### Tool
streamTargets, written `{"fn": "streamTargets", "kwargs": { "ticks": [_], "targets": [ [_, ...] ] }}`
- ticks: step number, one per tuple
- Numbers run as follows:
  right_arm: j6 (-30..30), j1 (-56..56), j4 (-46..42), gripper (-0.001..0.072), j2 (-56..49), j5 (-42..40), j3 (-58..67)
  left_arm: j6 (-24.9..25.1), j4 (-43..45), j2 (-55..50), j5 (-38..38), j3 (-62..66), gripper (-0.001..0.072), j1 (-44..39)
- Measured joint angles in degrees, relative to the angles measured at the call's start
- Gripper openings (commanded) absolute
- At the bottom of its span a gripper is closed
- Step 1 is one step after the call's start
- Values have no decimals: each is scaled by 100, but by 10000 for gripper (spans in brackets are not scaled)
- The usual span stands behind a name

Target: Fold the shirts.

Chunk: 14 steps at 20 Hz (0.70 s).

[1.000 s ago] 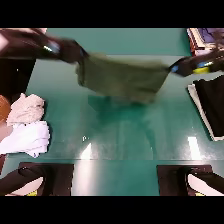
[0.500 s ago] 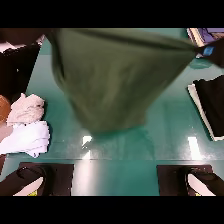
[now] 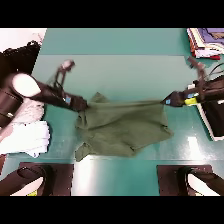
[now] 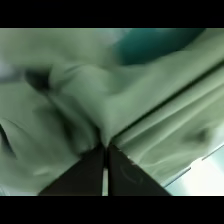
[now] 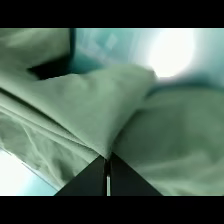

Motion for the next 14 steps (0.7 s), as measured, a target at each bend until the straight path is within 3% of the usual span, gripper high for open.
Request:
{"fn": "streamTargets", "kwargs": {
  "ticks": [4, 10, 11, 12, 14],
  "targets": [
    [-39, 0, 2, 12, -173, -212, -522, 35, -114, -9, 369, -850, 31, 0],
    [-74, -7, -94, 11, -238, -402, -697, 195, -835, -13, 706, -1126, 32, 7],
    [-74, -9, -96, 11, -238, -407, -704, 236, -986, -13, 734, -1119, 208, 9],
    [-76, -11, -111, 12, -240, -422, -713, 262, -1084, -15, 782, -1086, 478, 9],
    [-76, -17, -116, 11, -243, -437, -717, 286, -1285, -15, 885, -997, 519, 17]
  ]
}}
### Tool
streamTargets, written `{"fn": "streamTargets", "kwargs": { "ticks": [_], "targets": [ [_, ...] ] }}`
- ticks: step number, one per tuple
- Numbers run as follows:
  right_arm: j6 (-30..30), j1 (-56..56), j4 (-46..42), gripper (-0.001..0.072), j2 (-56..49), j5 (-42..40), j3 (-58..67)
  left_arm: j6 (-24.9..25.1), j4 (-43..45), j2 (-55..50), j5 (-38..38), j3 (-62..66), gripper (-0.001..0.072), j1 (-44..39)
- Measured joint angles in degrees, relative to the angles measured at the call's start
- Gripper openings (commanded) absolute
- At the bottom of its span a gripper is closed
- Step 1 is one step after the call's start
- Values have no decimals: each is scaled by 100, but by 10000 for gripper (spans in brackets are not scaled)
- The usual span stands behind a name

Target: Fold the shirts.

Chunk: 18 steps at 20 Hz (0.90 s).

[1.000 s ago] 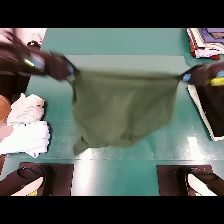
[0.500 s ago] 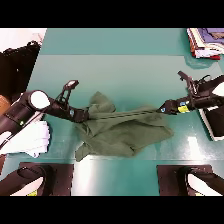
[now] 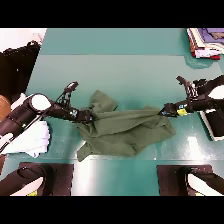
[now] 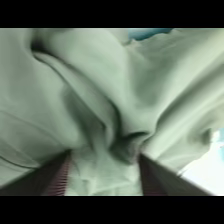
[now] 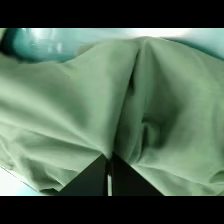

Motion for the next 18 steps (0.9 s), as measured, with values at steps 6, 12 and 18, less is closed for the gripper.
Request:
{"fn": "streamTargets", "kwargs": {
  "ticks": [6, 12, 18],
  "targets": [
    [0, 9, 68, 12, 0, 20, -9, 39, 116, 0, 404, 452, 519, 168],
    [-2, 9, 85, 12, 0, 74, -9, 39, 693, -258, 542, 944, 519, 1167],
    [-2, 9, 92, 12, -2, 83, -9, 632, 177, -1510, 358, 1023, 519, 1440]
  ]
}}
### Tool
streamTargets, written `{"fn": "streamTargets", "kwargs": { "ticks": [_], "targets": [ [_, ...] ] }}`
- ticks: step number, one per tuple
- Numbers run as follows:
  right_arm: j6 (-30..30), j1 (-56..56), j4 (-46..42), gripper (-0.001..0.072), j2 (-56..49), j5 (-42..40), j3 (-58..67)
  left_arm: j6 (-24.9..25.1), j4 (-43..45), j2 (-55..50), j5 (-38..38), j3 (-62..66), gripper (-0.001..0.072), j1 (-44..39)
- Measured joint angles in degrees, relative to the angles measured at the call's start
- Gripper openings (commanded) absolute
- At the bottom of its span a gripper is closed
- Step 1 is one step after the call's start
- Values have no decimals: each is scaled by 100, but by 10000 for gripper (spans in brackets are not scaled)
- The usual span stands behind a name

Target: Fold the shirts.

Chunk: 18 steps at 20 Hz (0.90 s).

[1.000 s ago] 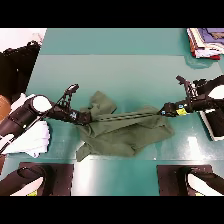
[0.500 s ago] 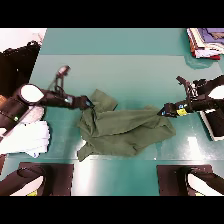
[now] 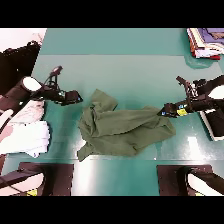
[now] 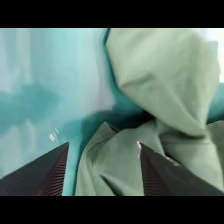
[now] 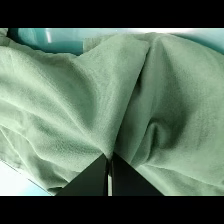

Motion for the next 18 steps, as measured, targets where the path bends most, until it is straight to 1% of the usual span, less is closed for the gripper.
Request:
{"fn": "streamTargets", "kwargs": {
  "ticks": [4, 5, 6, 7, 13, 15, 18],
  "targets": [
    [0, 0, 0, 12, 0, 11, 0, 417, -669, -691, -269, 7, 516, 33],
    [0, 0, 0, 12, 0, 11, 0, 507, -798, -793, -332, 11, 384, 37],
    [0, 0, 0, 12, 0, 11, 0, 577, -879, -870, -385, 22, 176, 39],
    [0, 0, 0, 12, 0, 11, 0, 627, -946, -918, -431, 50, 28, 42],
    [2, 0, -15, 12, 17, 24, 199, 739, -1117, -903, -776, 717, 27, 44],
    [2, 0, -55, 12, 87, 24, 564, 752, -1126, -610, -866, 1143, 28, 46],
    [0, 4, -326, 12, 337, 22, 1414, 756, -1032, 133, -931, 1967, 28, 48]
  ]
}}
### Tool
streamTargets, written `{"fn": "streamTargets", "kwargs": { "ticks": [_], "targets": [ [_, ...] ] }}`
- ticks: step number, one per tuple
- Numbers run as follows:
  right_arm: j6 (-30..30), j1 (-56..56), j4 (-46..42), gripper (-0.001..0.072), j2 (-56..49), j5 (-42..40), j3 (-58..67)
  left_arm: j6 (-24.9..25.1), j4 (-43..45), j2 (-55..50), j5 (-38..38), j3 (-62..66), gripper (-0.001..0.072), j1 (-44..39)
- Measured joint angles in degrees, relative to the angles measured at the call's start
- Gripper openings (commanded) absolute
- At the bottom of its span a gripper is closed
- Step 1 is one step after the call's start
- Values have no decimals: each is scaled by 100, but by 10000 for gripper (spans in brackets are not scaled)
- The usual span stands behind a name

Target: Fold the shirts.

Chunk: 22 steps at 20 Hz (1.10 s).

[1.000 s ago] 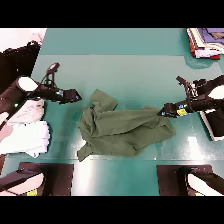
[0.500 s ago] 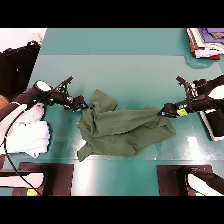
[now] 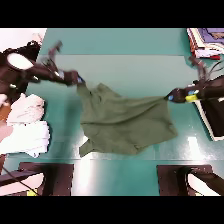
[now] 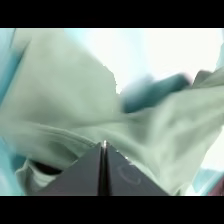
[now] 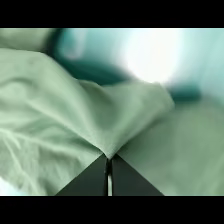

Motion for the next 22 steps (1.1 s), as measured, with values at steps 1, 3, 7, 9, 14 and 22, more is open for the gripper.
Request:
{"fn": "streamTargets", "kwargs": {
  "ticks": [1, 3, 7, 9, 14, 22],
  "targets": [
    [-2, 0, -131, 12, 131, 0, 332, -2, 83, 297, -11, 319, 28, 0],
    [-4, 0, -393, 12, 411, -4, 981, -13, 192, 872, -11, 955, 28, 0],
    [-9, 0, -885, 12, 1130, -197, 2179, -229, 522, 1899, 2, 2293, 28, -2],
    [-9, 0, -1099, 12, 1458, -321, 2699, -444, 693, 2221, 0, 2951, 27, 0],
    [-9, 2, -1440, 11, 1799, -337, 3928, -911, 885, 2540, -15, 4323, 27, -2],
    [136, 2, -1602, 12, 389, 1043, 5071, -1290, 1781, 2503, -717, 3746, 27, -7]
  ]
}}
